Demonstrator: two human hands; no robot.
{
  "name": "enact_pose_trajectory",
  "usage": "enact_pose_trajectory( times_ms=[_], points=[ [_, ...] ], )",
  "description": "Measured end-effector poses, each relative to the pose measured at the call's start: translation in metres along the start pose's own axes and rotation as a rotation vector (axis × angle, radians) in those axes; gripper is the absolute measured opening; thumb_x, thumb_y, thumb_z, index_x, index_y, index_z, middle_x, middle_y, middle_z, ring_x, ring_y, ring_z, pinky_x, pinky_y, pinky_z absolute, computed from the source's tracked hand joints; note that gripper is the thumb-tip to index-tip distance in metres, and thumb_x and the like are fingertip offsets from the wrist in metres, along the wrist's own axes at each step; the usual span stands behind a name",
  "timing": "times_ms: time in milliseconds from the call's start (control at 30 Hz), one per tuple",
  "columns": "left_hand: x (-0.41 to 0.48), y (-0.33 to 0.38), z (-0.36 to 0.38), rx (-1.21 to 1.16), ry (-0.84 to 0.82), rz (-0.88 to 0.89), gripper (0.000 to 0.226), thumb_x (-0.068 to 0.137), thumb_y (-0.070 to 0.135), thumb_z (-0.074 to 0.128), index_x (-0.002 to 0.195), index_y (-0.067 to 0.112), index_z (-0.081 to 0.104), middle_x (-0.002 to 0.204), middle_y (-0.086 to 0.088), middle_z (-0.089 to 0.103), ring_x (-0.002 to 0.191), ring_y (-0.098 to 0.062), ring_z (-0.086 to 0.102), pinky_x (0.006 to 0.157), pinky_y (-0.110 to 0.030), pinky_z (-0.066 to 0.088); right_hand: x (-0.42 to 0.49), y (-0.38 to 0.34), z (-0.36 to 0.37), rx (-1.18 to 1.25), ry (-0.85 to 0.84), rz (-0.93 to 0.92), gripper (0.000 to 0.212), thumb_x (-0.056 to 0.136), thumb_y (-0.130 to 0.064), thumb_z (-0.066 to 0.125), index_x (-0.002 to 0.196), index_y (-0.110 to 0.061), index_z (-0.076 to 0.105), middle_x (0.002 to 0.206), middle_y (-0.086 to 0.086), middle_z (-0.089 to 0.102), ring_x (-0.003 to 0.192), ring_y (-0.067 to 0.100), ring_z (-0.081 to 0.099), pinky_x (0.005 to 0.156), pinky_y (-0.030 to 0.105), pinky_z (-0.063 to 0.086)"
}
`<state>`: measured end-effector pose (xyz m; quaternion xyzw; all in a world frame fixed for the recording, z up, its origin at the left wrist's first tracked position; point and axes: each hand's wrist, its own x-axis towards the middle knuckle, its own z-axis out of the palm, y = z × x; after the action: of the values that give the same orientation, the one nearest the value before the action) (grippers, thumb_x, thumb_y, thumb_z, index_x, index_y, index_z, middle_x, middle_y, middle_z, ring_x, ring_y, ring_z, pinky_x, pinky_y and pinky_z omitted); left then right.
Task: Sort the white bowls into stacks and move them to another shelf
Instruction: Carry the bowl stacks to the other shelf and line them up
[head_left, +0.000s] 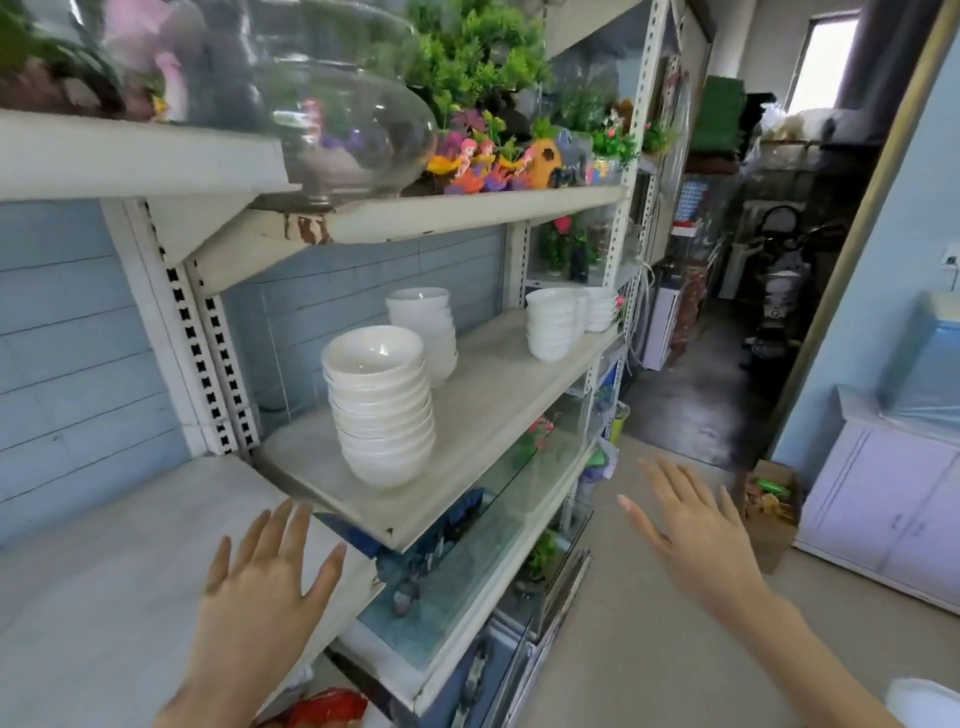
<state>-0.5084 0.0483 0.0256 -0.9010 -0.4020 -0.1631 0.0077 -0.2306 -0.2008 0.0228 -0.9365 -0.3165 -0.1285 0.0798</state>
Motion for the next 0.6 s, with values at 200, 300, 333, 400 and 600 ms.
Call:
enact_pose_trajectory(
  times_ms=[200, 300, 333, 400, 600],
  points=[
    [0.028, 0.062, 0.026, 0.015, -0.049, -0.023, 0.087, 0.093, 0.063, 0.008, 0.109, 0.001, 0.068, 0.107, -0.017, 0.070, 0.095, -0.035, 0.069, 0.078, -0.059, 0.051, 0.072, 0.044, 0.011, 0.012, -0.006, -0.070, 0.106, 0.067, -0.077, -0.025, 0.149, -0.025, 0.017, 0.157, -0.003, 0.017, 0.145, 0.016, 0.011, 0.116, 0.044, 0.012],
    [0.035, 0.093, 0.036, 0.020, -0.133, -0.086, 0.089, 0.093, 0.064, 0.007, 0.109, 0.001, 0.068, 0.105, -0.017, 0.070, 0.094, -0.036, 0.069, 0.078, -0.061, 0.051, 0.110, 0.076, 0.024, 0.016, -0.027, -0.123, 0.106, 0.063, -0.075, -0.024, 0.149, -0.027, 0.014, 0.158, -0.004, 0.014, 0.146, 0.016, 0.009, 0.116, 0.043, 0.009],
    [0.036, 0.103, 0.038, 0.016, -0.156, -0.120, 0.089, 0.093, 0.065, 0.007, 0.109, 0.001, 0.068, 0.105, -0.017, 0.070, 0.094, -0.036, 0.069, 0.078, -0.061, 0.051, 0.122, 0.087, 0.027, 0.025, -0.038, -0.149, 0.104, 0.064, -0.074, -0.022, 0.150, -0.027, 0.012, 0.158, -0.005, 0.012, 0.146, 0.016, 0.007, 0.117, 0.043, 0.008],
    [0.036, 0.125, 0.042, 0.031, -0.146, -0.194, 0.089, 0.092, 0.065, 0.008, 0.112, 0.002, 0.067, 0.107, -0.017, 0.070, 0.094, -0.036, 0.069, 0.079, -0.061, 0.050, 0.142, 0.106, 0.030, 0.021, -0.057, -0.197, 0.110, 0.060, -0.076, -0.028, 0.150, -0.027, 0.010, 0.158, -0.004, 0.013, 0.146, 0.015, 0.007, 0.117, 0.041, 0.006],
    [0.046, 0.190, 0.050, 0.062, -0.071, -0.336, 0.068, 0.086, 0.056, 0.036, 0.120, 0.003, 0.063, 0.117, -0.016, 0.066, 0.106, -0.037, 0.064, 0.084, -0.059, 0.051, 0.205, 0.154, 0.039, 0.065, -0.046, -0.286, 0.101, 0.077, -0.075, -0.015, 0.143, -0.019, 0.036, 0.148, 0.005, 0.039, 0.138, 0.022, 0.034, 0.110, 0.049, 0.026]
  ],
)
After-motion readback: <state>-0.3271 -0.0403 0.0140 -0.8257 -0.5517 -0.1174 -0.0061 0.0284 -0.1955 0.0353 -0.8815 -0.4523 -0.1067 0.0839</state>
